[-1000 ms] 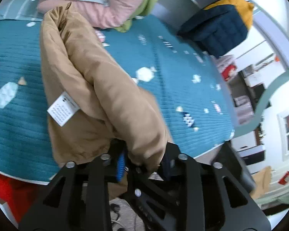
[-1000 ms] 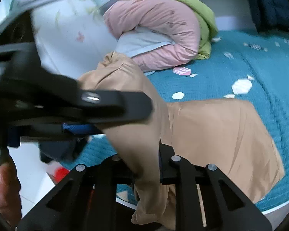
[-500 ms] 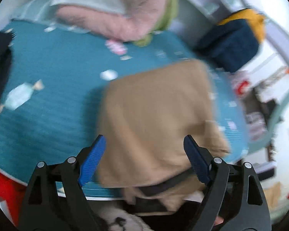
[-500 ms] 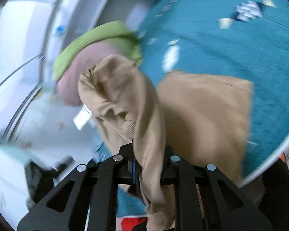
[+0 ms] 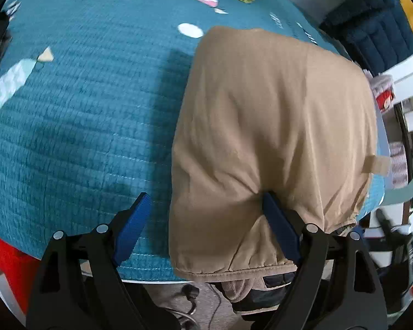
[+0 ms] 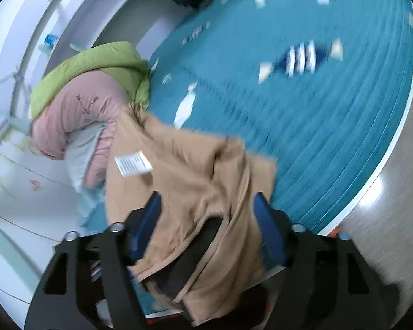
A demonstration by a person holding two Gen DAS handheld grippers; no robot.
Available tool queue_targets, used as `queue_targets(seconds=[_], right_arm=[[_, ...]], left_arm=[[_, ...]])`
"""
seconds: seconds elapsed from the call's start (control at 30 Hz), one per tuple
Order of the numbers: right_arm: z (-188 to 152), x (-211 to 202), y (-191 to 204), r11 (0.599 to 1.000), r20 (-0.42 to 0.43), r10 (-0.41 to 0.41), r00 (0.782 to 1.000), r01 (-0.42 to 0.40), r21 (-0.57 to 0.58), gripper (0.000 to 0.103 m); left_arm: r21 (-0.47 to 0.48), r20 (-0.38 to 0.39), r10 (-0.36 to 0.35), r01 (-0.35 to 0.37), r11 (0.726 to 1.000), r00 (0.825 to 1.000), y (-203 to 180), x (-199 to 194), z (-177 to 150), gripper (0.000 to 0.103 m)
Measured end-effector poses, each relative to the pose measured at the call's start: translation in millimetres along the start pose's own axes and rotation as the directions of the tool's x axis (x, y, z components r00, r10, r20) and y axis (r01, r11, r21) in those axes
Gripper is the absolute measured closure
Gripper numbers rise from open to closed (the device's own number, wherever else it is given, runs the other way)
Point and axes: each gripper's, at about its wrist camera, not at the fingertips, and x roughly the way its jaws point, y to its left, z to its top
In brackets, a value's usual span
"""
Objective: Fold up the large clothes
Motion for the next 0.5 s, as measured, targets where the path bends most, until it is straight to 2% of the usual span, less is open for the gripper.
queue_targets(seconds=[0.07,0.13,0.23,0.3,0.4,0.5], right_arm=[[11.0,3.8,2.4,0.998,-0.016,-0.019,1.0,0.018,-0.057,0.019],[23.3,25.3,-4.6,0.998,-0.108,-0.007,0.994,0.0,-0.063,0.019],[27.8,54.2,-15.5,0.999,-0.223,0.021,0.975,-0.026,-0.022,0.019],[28.0,75.0,-21.9,1.0,-0.289,-0.022,0.957,0.02,-0.007,0.019],[22.4,100.0,-32.3,0.997,-0.368,0.021,0.93,0.006,0.074,0.019],[14.6,116.7,-37.4,0.987,-0.414,0.12,0.902,-0.062,0.15,0.019]], left_arm=[[0.003,-0.002,-0.009,0.009,1.0,1.0,-1.8,4.4,2.6,0.02],[0.001,-0.006,-0.02,0.02,1.0,1.0,-3.6,6.0,1.9,0.02],[0.025,-0.011,-0.031,0.031,0.999,0.999,-8.8,6.4,1.9,0.02],[0.021,-0.018,-0.039,0.039,0.999,0.999,-9.1,8.7,3.5,0.02],[0.006,-0.031,-0.066,0.067,0.998,0.997,-5.6,10.0,5.3,0.02],[-0.026,-0.044,-0.096,0.095,0.995,0.994,-0.3,14.1,5.2,0.016]])
